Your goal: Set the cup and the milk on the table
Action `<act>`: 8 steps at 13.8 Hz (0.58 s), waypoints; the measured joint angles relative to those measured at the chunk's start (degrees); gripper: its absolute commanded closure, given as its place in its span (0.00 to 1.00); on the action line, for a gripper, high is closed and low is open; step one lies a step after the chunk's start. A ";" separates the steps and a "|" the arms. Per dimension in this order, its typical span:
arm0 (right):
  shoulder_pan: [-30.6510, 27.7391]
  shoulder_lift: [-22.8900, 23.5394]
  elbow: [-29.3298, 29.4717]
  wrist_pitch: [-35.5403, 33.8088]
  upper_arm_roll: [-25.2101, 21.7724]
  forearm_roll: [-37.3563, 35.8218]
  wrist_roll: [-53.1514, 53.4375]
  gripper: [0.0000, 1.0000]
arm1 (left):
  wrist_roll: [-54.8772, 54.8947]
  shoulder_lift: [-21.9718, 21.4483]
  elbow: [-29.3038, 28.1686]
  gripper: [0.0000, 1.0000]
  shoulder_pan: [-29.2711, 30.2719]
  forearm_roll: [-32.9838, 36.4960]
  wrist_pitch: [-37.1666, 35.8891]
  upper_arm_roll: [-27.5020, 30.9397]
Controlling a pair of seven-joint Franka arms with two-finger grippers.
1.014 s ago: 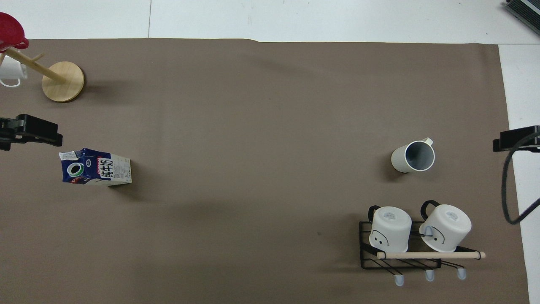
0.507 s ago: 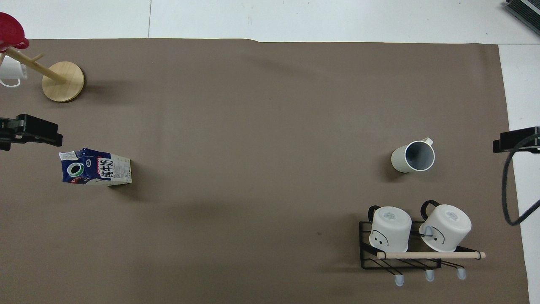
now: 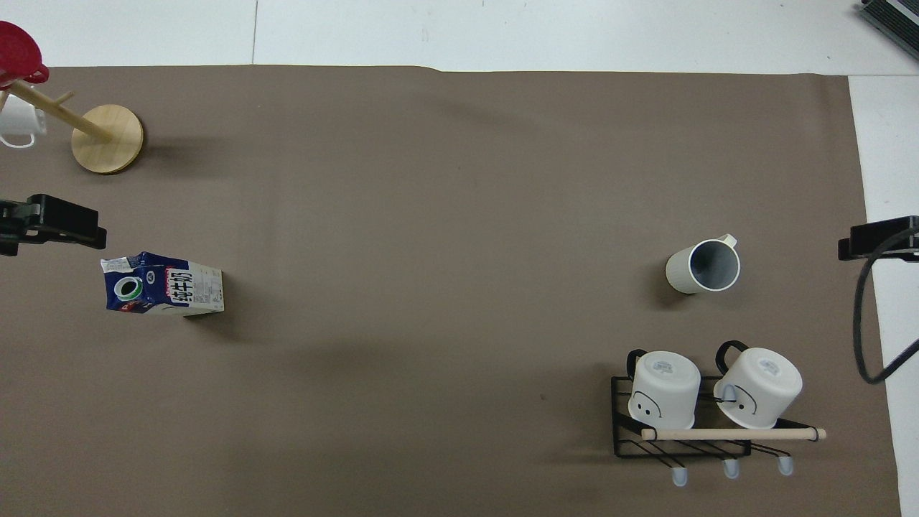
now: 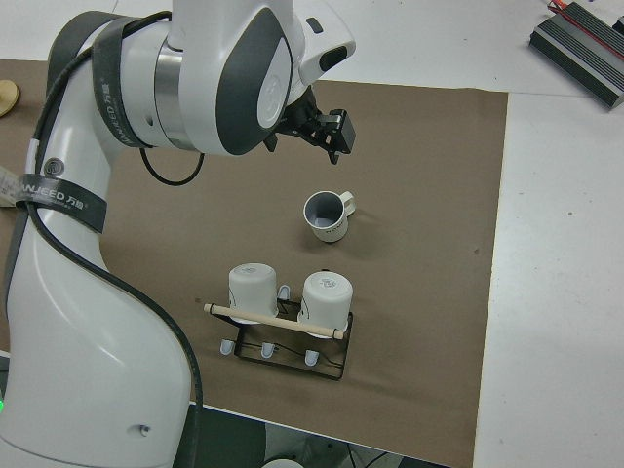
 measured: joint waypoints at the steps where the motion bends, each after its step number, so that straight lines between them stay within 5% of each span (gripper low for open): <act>1: 0.76 -0.01 -0.36 0.12 0.05 0.00 0.05 0.00 | 0.00 0.00 0.00 0.00 0.00 0.00 0.00 0.00; 8: 2.40 -0.02 -10.17 9.69 0.20 0.02 -1.00 0.00 | 0.00 0.00 0.00 0.00 0.00 0.00 0.00 0.00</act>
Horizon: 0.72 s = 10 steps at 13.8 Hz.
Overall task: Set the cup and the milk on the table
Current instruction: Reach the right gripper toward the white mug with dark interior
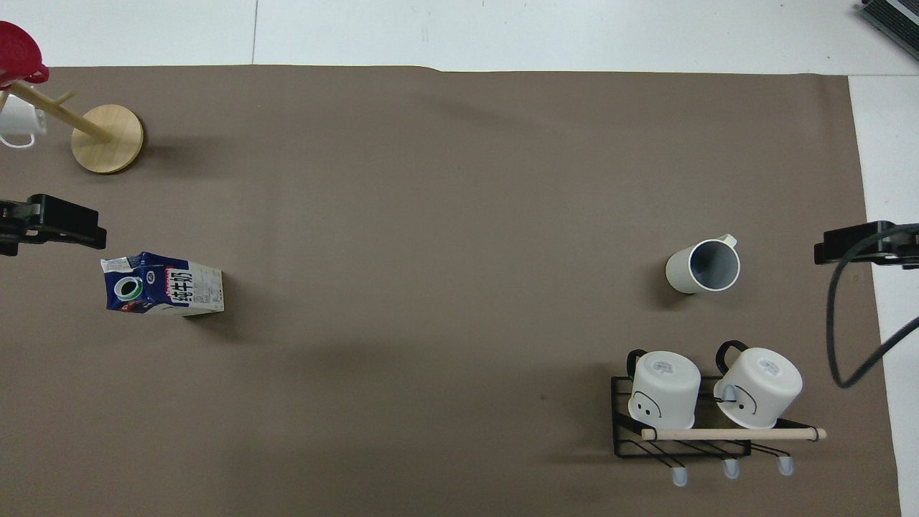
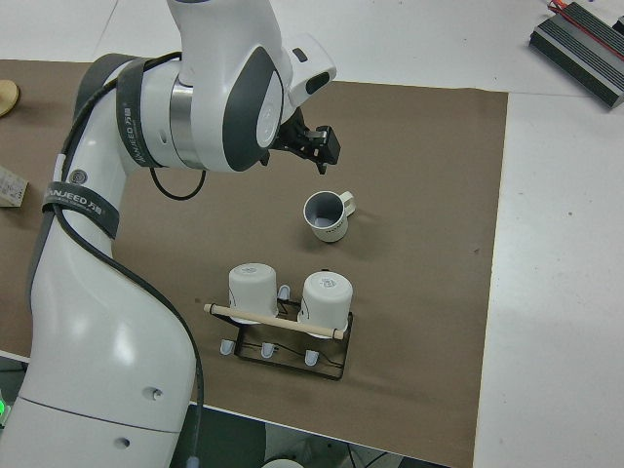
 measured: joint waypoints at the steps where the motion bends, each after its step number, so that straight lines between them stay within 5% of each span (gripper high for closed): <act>1: 0.44 0.04 -1.75 1.65 0.07 0.00 -0.36 0.00 | 0.00 0.00 0.00 0.00 0.00 0.00 0.00 0.00; 10: 2.80 5.55 -15.34 19.90 0.24 0.00 -10.98 0.00 | 0.00 0.00 0.00 0.00 0.00 0.00 0.00 0.00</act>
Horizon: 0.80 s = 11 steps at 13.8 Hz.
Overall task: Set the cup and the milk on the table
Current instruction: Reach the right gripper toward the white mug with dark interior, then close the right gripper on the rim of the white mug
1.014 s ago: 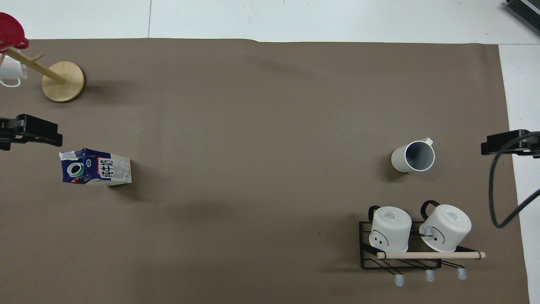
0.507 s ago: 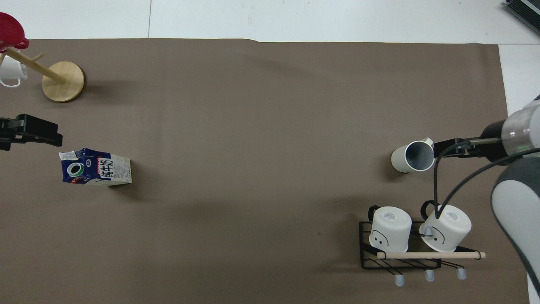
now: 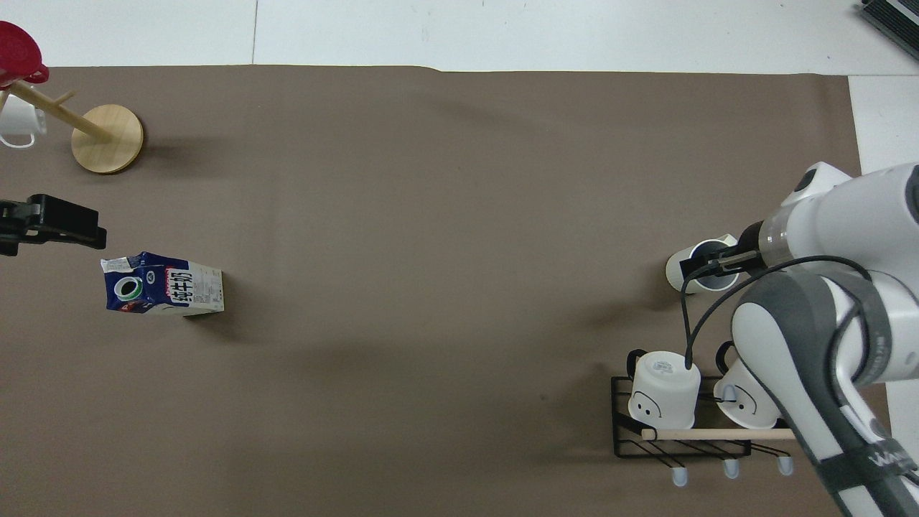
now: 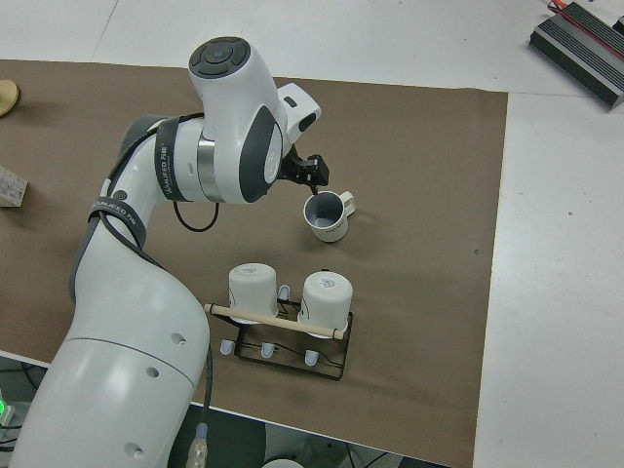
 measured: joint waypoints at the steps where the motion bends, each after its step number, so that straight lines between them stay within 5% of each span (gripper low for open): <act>1: 0.00 0.65 -1.18 1.52 0.00 0.00 -1.42 0.00 | 0.00 0.00 0.00 0.00 0.00 0.00 0.00 0.00; 11: -0.24 6.05 -6.91 13.46 -0.07 0.00 -12.00 0.00 | 0.00 0.00 0.00 0.00 0.00 0.00 0.00 0.00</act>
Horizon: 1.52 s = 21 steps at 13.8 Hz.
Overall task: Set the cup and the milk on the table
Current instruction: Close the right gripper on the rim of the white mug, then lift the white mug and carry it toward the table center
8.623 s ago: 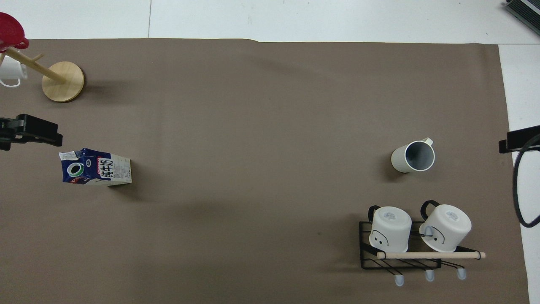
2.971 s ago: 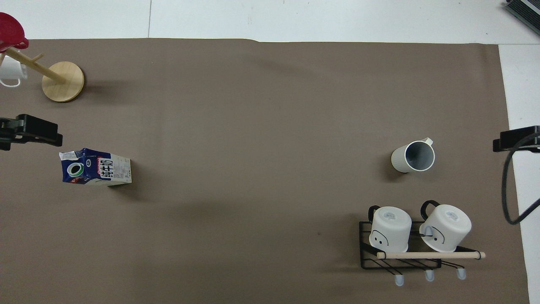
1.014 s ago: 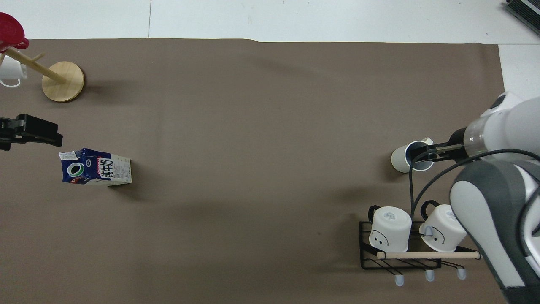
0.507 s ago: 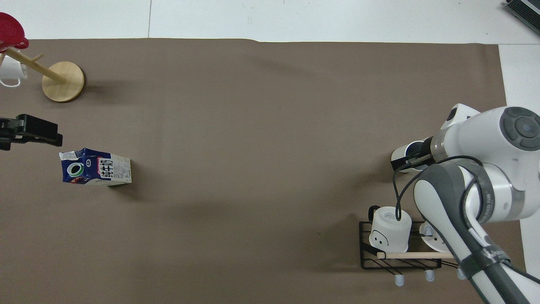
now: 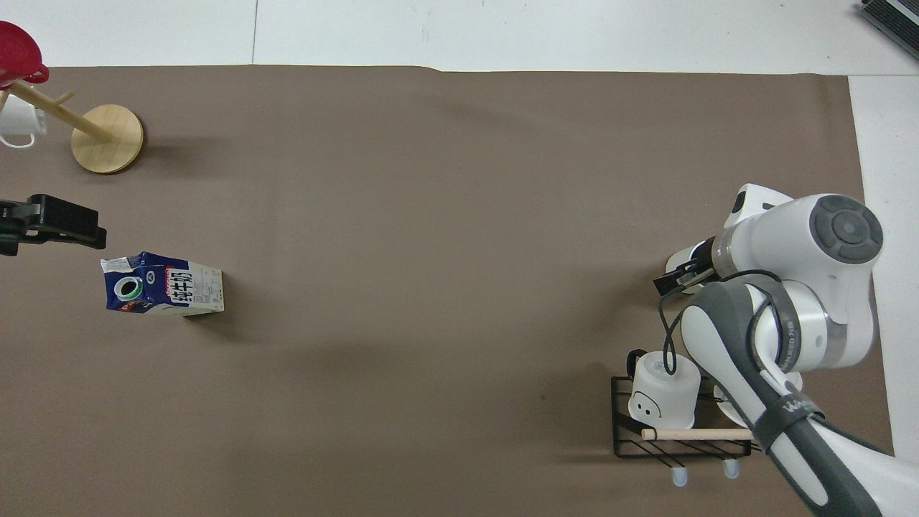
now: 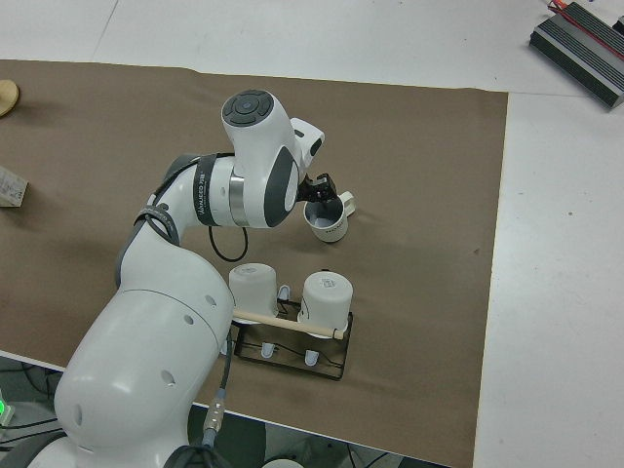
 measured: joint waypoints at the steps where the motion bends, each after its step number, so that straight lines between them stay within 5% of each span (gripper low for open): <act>1: -0.13 0.11 -0.67 0.85 -0.01 0.00 -0.37 0.00 | 0.00 0.00 0.00 0.00 0.00 0.00 0.00 0.00; 4: -0.43 0.28 -1.33 1.58 -0.02 0.00 -0.73 0.64 | 0.00 0.00 0.00 0.00 0.00 0.00 0.00 0.00; 6: -0.44 0.54 -1.38 2.12 -0.02 0.00 -0.73 0.96 | 0.00 0.00 0.00 0.00 0.00 0.00 0.00 0.00; 18: -0.32 1.65 2.29 2.13 0.06 0.04 11.33 1.00 | 0.00 0.00 0.00 0.00 0.00 0.00 0.00 0.00; 21: 0.46 1.52 6.81 -2.72 0.20 0.04 17.60 1.00 | 0.00 0.00 0.00 0.00 0.00 0.00 0.00 0.00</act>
